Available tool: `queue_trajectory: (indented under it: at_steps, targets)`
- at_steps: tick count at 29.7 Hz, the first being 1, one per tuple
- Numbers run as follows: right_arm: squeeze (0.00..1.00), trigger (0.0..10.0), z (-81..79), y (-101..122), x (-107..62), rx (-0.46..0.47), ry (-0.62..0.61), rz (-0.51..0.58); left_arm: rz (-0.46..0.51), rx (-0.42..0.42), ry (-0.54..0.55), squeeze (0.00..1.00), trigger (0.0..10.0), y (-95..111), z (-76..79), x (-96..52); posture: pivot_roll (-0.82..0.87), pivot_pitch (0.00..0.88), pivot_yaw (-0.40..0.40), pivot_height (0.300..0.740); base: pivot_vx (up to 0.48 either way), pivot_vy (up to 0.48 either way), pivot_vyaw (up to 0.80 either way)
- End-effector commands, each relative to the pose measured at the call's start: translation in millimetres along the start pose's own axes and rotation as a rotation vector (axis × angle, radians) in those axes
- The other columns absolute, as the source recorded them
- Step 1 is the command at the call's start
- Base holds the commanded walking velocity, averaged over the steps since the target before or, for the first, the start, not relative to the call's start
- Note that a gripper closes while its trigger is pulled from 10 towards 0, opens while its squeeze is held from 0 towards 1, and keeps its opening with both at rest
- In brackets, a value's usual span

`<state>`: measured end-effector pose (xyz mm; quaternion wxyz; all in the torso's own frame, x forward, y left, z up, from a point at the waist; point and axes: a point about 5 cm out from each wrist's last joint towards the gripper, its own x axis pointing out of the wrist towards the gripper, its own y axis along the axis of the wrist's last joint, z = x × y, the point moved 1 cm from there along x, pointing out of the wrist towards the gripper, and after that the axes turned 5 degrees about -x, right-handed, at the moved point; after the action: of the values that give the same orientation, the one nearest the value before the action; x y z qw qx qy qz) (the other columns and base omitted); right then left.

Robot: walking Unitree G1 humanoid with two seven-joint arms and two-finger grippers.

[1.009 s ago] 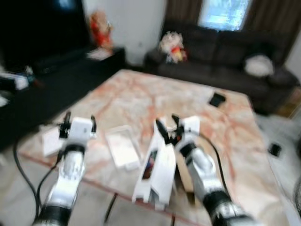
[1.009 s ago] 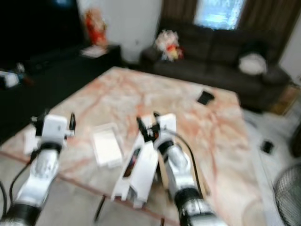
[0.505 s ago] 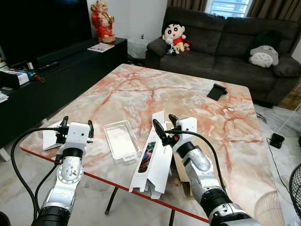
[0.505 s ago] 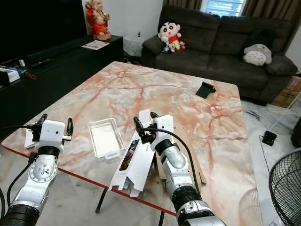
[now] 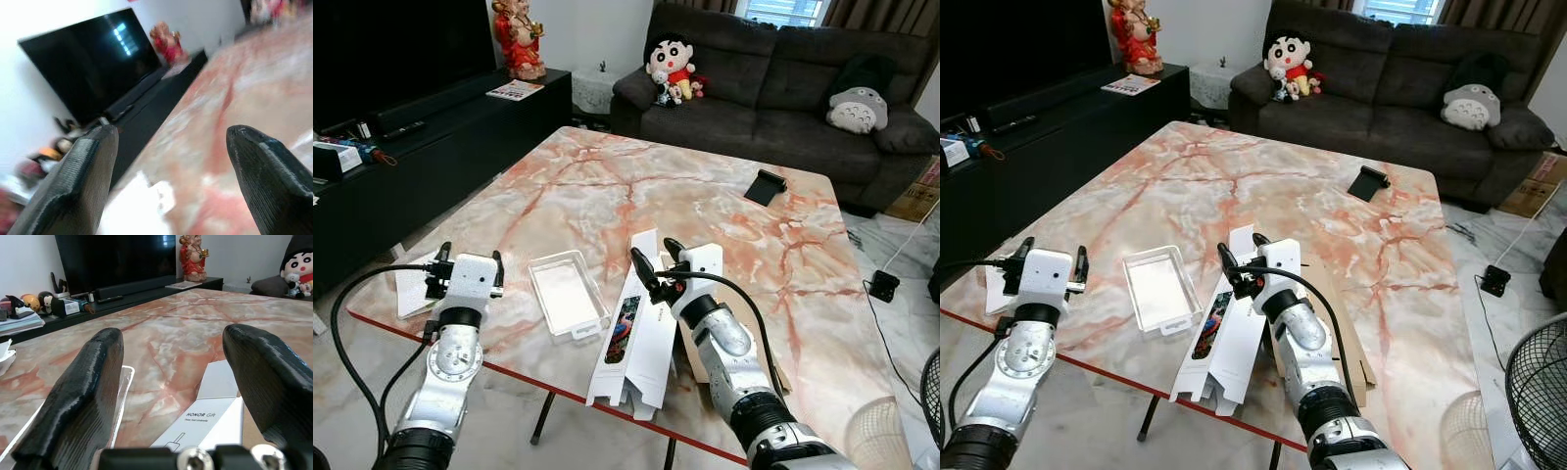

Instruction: Picking trash to rubbish bin

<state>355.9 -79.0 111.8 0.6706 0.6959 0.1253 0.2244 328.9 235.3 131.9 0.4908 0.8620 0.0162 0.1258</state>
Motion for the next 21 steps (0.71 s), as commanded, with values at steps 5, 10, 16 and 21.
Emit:
queue_trajectory:
  at_steps: [5,10,16,21]
  targets:
    - [0.0,10.0,-0.5,3.8,2.9,-0.011,0.014,0.005,-0.162,0.186,-0.024,0.0,10.0,-26.8,-2.0,-2.0,0.06,0.0,-0.075,0.74,0.0,0.0,0.0]
    - [0.0,10.0,-1.4,3.2,2.7,-0.01,0.017,0.005,-0.218,0.26,-0.079,0.0,10.0,-37.9,0.1,-5.6,0.06,0.0,-0.072,0.74,0.0,0.0,0.0]
    - [0.0,10.0,-2.9,2.5,2.7,-0.009,0.022,0.003,-0.256,0.296,-0.075,1.0,10.0,-42.0,-0.7,-4.7,0.06,0.0,-0.071,0.74,0.0,0.0,0.0]
    - [0.0,10.0,-3.7,2.2,2.8,-0.008,0.024,0.004,-0.291,0.321,-0.099,0.0,10.0,-46.8,-1.1,-2.9,0.06,0.0,-0.068,0.74,0.0,0.0,0.0]
